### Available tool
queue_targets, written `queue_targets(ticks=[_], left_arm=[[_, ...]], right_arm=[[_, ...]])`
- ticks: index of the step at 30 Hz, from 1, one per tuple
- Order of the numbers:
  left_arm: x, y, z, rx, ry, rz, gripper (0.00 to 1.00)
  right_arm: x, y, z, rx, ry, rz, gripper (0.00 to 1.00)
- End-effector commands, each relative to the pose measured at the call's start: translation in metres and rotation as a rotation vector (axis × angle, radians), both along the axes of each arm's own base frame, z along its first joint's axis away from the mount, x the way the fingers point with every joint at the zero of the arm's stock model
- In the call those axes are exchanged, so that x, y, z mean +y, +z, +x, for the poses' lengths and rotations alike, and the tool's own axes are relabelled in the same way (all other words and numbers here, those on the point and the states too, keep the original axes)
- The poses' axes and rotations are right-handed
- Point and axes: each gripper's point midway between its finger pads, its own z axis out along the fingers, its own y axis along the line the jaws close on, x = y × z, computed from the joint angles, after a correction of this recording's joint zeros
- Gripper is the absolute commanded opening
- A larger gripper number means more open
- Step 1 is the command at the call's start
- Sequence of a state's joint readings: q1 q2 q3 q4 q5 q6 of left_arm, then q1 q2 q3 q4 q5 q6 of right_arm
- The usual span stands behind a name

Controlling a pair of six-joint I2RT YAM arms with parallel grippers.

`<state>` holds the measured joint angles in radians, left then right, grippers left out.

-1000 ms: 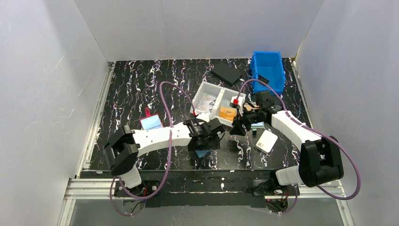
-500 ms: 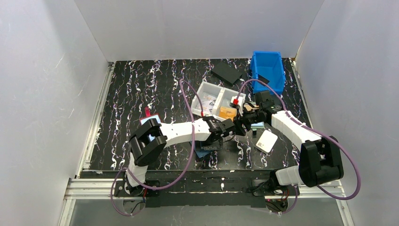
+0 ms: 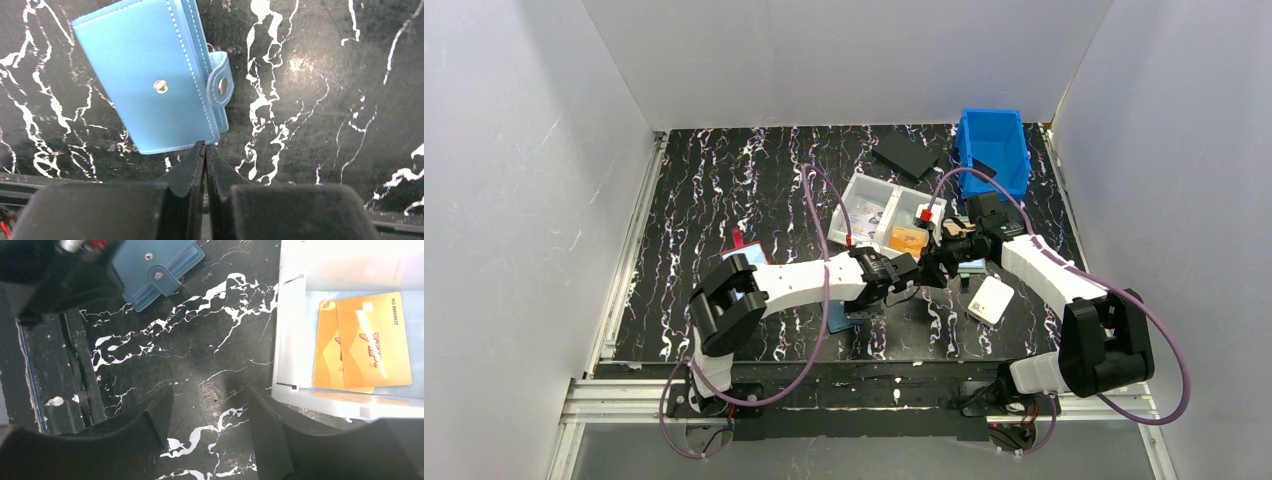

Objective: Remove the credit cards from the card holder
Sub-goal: Open the card holder at the center of the board.

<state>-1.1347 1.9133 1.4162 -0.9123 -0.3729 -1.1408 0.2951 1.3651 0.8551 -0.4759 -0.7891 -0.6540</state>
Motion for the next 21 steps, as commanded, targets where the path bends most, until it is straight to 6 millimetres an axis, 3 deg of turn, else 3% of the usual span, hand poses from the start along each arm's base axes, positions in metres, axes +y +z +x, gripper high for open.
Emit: queue_targets(ticks=[1, 5, 8, 12, 17, 21], left_arm=[[0.010, 0.044, 0.008, -0.132, -0.016, -0.085, 0.00], [0.027, 0.051, 0.009, -0.189, -0.016, -0.105, 0.00], [0.026, 0.055, 0.005, -0.191, -0.071, -0.154, 0.01], [0.017, 0.049, -0.001, -0.162, -0.143, -0.186, 0.43], [0.015, 0.029, -0.005, -0.082, -0.169, -0.036, 0.65], [0.011, 0.018, 0.003, -0.081, -0.164, 0.063, 0.84]], right_arm=[[0.007, 0.019, 0.003, -0.024, 0.020, 0.043, 0.64], [0.011, 0.021, -0.003, 0.004, 0.038, 0.078, 0.64], [0.015, 0.021, -0.008, 0.039, 0.056, 0.108, 0.64], [0.017, 0.018, -0.010, 0.071, 0.061, 0.112, 0.64], [0.015, 0.017, -0.008, 0.069, 0.052, 0.098, 0.64], [0.015, 0.016, -0.007, 0.065, 0.046, 0.092, 0.64]])
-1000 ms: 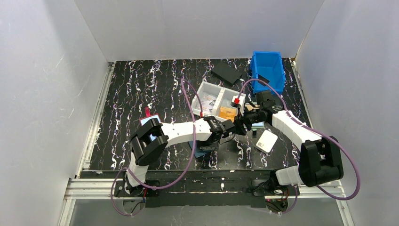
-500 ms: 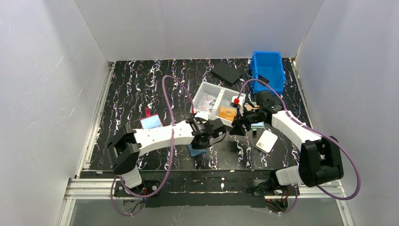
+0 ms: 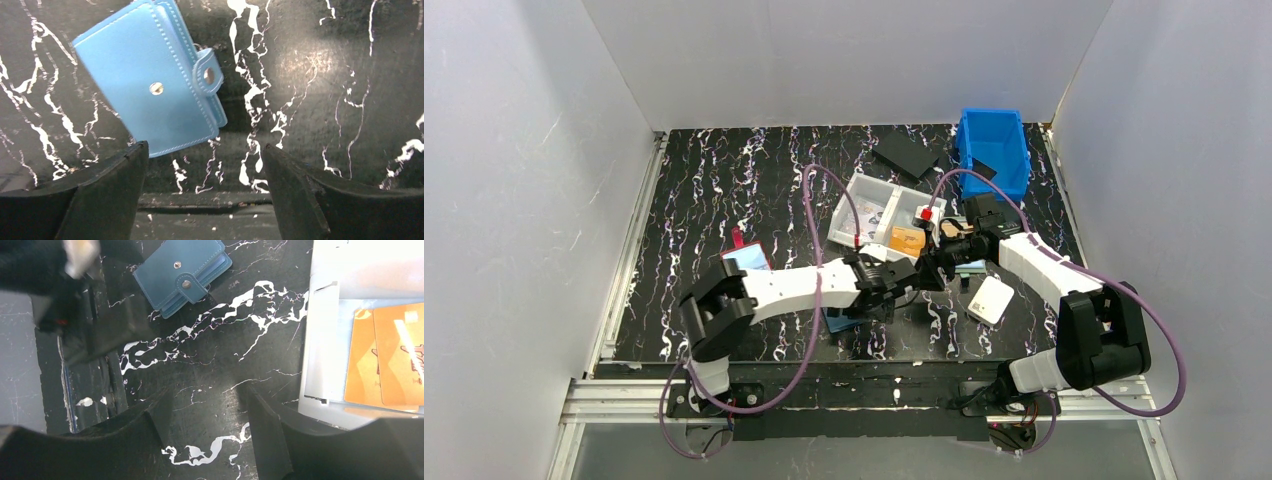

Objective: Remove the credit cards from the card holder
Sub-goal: Open the card holder at the center of the board.

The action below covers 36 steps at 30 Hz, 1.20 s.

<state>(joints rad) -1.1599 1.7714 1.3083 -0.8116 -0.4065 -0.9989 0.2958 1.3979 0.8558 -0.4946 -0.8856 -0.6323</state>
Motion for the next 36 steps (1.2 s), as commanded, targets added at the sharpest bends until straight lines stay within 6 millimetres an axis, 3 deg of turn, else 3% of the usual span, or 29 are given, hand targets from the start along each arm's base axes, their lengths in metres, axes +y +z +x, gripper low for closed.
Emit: queue_targets(ticks=[1, 15, 28, 33, 36], left_arm=[[0.008, -0.005, 0.007, -0.020, -0.006, 0.140, 0.86], [0.030, -0.019, 0.017, -0.063, 0.072, 0.335, 0.72], [0.036, -0.022, 0.020, -0.072, 0.053, 0.384, 0.69], [0.039, -0.022, 0.022, -0.089, 0.051, 0.399, 0.49], [0.040, -0.019, 0.022, -0.093, 0.054, 0.393, 0.29]], right_arm=[[0.005, 0.015, 0.007, -0.027, 0.008, 0.024, 0.64], [0.004, 0.013, 0.008, -0.026, 0.003, 0.014, 0.64], [0.004, 0.012, 0.008, -0.022, 0.002, 0.012, 0.64], [0.004, 0.011, 0.008, -0.023, 0.003, 0.011, 0.64], [0.004, 0.011, 0.008, -0.021, 0.003, 0.010, 0.64]])
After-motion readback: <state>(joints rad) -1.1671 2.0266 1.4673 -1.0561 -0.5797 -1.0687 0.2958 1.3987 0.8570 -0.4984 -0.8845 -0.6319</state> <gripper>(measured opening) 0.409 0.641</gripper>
